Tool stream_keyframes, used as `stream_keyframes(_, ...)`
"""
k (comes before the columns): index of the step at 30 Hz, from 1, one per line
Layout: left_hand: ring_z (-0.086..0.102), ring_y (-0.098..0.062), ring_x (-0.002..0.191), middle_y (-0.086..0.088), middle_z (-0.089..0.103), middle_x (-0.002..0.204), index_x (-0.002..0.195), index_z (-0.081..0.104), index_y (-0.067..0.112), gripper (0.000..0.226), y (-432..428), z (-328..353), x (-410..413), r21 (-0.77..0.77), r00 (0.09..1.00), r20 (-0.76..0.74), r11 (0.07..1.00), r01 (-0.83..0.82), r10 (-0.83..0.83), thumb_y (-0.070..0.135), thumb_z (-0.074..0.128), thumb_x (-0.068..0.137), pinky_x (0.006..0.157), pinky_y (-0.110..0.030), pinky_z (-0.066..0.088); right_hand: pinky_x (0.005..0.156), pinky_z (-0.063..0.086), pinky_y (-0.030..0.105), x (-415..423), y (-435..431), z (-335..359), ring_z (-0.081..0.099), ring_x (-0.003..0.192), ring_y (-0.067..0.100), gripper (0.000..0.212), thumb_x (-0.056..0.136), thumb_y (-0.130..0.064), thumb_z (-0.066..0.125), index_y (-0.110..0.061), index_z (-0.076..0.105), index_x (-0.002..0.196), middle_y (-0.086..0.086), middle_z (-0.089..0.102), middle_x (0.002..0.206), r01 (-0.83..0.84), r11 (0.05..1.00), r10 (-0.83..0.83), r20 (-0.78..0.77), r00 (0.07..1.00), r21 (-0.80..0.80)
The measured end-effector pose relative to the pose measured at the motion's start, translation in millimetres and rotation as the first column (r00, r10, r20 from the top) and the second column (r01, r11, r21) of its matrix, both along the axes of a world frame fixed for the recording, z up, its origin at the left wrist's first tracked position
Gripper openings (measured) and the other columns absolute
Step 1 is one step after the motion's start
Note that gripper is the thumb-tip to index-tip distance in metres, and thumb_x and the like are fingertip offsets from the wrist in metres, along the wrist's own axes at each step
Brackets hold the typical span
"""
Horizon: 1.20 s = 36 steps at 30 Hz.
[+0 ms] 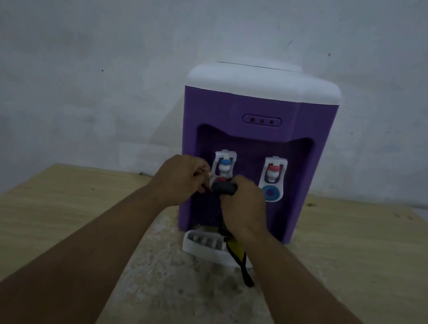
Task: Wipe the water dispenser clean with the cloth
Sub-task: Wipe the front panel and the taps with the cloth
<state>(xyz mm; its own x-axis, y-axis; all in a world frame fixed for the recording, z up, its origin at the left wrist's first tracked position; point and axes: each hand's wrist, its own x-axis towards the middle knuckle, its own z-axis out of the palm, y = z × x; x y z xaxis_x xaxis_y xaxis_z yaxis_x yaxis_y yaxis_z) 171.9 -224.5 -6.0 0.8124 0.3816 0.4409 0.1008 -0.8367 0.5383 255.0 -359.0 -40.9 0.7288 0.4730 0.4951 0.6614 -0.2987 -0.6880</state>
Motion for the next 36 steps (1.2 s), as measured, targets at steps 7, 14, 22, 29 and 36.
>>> stream_keyframes(7,0.069,-0.013,0.069,0.0,0.073,0.079,0.089,0.07,0.015,0.021,1,2,-2,0.113,1.0,-0.026,0.994,-0.008,0.011,0.002,0.053,0.086,0.067,-0.035,0.056,0.06,0.043,0.029,-13,4,29,0.053,0.074,0.015,0.01,0.082,-0.007,0.059,-0.013,0.052,0.084,0.003,0.056,0.089,-0.038,0.986,0.017,0.132,0.991,0.161)
stream_keyframes(14,0.068,-0.007,0.063,0.002,0.071,0.073,0.077,0.062,0.016,0.021,-1,-1,0,0.113,1.0,-0.007,0.993,-0.019,0.02,0.009,0.052,0.094,0.058,-0.026,0.049,0.067,0.044,0.032,-1,1,52,0.051,0.076,0.015,0.009,0.086,-0.009,0.056,-0.014,0.06,0.093,0.004,0.056,0.092,0.035,0.973,-0.069,0.141,0.988,0.226)
stream_keyframes(22,0.069,-0.011,0.065,-0.001,0.073,0.075,0.085,0.068,0.011,0.017,1,-2,0,0.077,0.999,-0.015,0.997,-0.028,0.029,0.005,0.052,0.088,0.065,-0.035,0.056,0.073,0.049,0.034,-1,1,58,0.056,0.083,0.022,0.027,0.089,-0.012,0.052,-0.019,0.066,0.111,0.01,0.052,0.108,-0.017,0.999,0.025,0.296,0.955,-0.031)
stream_keyframes(29,0.07,-0.012,0.065,-0.003,0.074,0.078,0.088,0.069,0.011,0.018,-1,0,-1,0.078,0.999,-0.013,0.996,-0.034,0.036,0.003,0.053,0.087,0.068,-0.039,0.057,0.072,0.05,0.037,-2,1,58,0.057,0.084,0.025,0.023,0.087,-0.011,0.052,-0.011,0.065,0.105,0.01,0.053,0.107,0.002,0.998,0.017,0.327,0.945,-0.057)
stream_keyframes(36,0.069,-0.012,0.067,-0.002,0.074,0.081,0.094,0.068,0.011,0.019,-6,2,-2,0.101,0.997,-0.042,0.993,-0.061,0.066,0.001,0.054,0.086,0.069,-0.034,0.056,0.064,0.053,0.036,2,-10,71,0.06,0.076,0.02,0.026,0.084,-0.007,0.052,-0.014,0.072,0.099,0.008,0.063,0.091,-0.141,0.983,0.17,0.301,0.938,-0.117)
